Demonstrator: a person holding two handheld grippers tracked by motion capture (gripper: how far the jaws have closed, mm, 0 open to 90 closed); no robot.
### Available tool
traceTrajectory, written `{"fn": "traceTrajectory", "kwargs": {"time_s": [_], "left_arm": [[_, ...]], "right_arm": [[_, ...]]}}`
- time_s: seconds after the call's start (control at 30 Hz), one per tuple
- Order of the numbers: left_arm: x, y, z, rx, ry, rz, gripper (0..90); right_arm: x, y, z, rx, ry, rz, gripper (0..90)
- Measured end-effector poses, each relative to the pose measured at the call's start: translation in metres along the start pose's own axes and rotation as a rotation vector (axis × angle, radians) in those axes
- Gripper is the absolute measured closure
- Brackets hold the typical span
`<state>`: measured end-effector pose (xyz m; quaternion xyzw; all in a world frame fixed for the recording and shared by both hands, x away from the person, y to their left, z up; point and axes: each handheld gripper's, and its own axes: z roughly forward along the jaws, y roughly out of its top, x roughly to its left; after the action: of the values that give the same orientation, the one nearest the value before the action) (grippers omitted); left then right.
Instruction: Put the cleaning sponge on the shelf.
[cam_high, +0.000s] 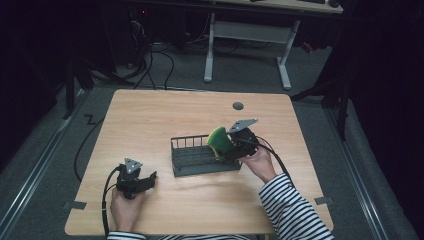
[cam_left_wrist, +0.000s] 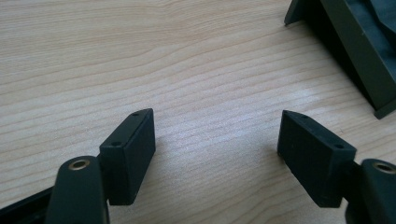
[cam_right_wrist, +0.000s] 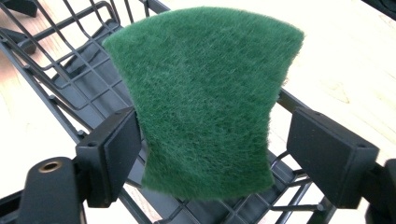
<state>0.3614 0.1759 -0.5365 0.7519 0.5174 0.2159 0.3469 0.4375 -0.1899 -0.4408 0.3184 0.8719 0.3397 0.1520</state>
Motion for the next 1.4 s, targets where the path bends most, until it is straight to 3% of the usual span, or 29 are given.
{"fn": "traceTrajectory", "kwargs": {"time_s": [0.47,0.63,0.7,0.83,0.93,1.03,1.13,1.23,1.4], "left_arm": [[0.0,0.0,0.0,0.0,0.0,0.0,28.4],[0.0,0.0,0.0,0.0,0.0,0.001,28.3],[0.0,0.0,0.0,0.001,0.0,0.002,28.3],[0.0,0.0,0.0,0.001,0.001,0.003,28.4],[0.0,0.0,0.0,0.001,0.0,0.001,28.3],[0.0,0.0,0.0,0.001,0.0,0.001,28.3],[0.0,0.0,0.0,0.001,0.0,0.002,28.2],[0.0,0.0,0.0,0.002,0.001,0.003,28.2],[-0.001,0.0,0.0,0.001,0.004,0.004,28.2]], "right_arm": [[0.003,0.0,-0.005,-0.03,0.033,0.002,19.2],[0.001,-0.003,-0.01,-0.05,0.045,0.024,21.2],[-0.003,-0.011,-0.014,-0.082,0.057,0.051,27.2],[-0.004,-0.016,-0.018,-0.086,0.038,0.059,29.5],[-0.005,-0.021,-0.027,-0.123,0.021,0.078,32.3],[-0.009,-0.027,-0.037,-0.121,-0.007,0.089,32.5],[-0.013,-0.035,-0.046,-0.146,-0.039,0.117,36.0],[-0.02,-0.047,-0.053,-0.135,-0.069,0.146,36.3],[-0.029,-0.066,-0.063,-0.15,-0.089,0.198,37.0]]}}
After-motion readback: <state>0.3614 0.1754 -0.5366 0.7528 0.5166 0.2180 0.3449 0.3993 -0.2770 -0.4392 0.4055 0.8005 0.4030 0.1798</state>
